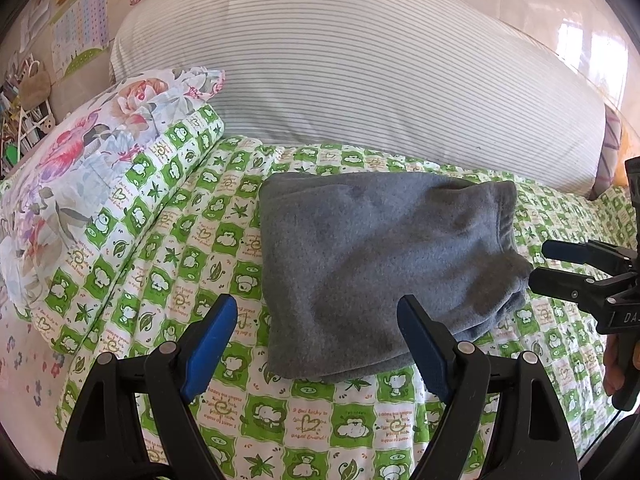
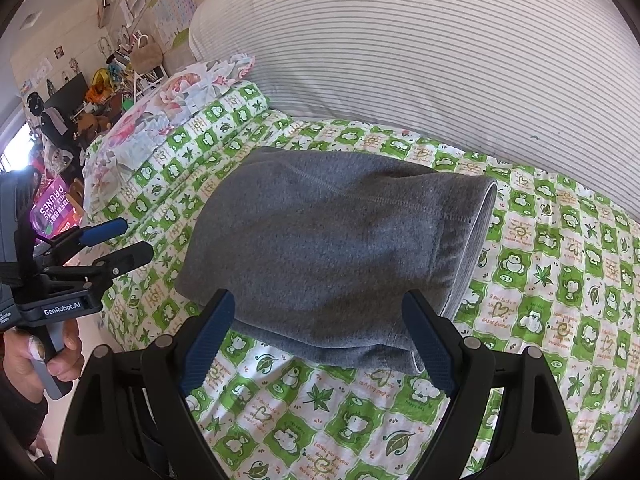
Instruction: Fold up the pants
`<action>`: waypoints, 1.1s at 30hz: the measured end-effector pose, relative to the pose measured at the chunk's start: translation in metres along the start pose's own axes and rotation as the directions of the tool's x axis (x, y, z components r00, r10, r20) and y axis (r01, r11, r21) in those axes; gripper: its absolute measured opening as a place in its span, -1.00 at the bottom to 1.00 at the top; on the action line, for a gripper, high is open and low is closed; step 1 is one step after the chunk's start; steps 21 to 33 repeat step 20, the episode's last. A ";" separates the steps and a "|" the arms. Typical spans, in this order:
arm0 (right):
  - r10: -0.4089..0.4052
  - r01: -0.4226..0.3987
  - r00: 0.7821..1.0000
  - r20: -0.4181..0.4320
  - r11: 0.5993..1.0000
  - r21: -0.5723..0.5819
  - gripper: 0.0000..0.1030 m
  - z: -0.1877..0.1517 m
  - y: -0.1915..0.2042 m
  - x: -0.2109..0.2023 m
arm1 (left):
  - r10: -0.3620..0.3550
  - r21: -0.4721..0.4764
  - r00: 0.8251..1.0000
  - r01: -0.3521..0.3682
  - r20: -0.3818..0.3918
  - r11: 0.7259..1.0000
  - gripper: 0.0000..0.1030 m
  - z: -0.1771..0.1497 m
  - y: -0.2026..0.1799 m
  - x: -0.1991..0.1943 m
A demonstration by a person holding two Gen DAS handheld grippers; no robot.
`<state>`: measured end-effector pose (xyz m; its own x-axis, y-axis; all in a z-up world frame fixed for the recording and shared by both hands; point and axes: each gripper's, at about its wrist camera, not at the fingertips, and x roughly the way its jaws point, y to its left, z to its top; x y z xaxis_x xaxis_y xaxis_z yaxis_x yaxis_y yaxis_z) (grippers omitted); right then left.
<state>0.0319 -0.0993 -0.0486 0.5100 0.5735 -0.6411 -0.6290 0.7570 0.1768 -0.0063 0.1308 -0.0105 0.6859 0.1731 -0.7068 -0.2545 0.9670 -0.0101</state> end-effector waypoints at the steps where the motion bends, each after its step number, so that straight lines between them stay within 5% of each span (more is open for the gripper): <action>1: 0.001 -0.001 1.000 -0.001 1.000 0.000 0.67 0.000 0.000 0.000 | 0.001 0.001 1.000 -0.001 0.001 1.000 0.60 0.000 0.000 0.000; 33: 0.008 -0.009 1.000 0.007 1.000 0.022 0.67 0.002 0.000 -0.001 | 0.007 0.002 1.000 -0.007 -0.010 1.000 0.61 0.006 -0.002 0.002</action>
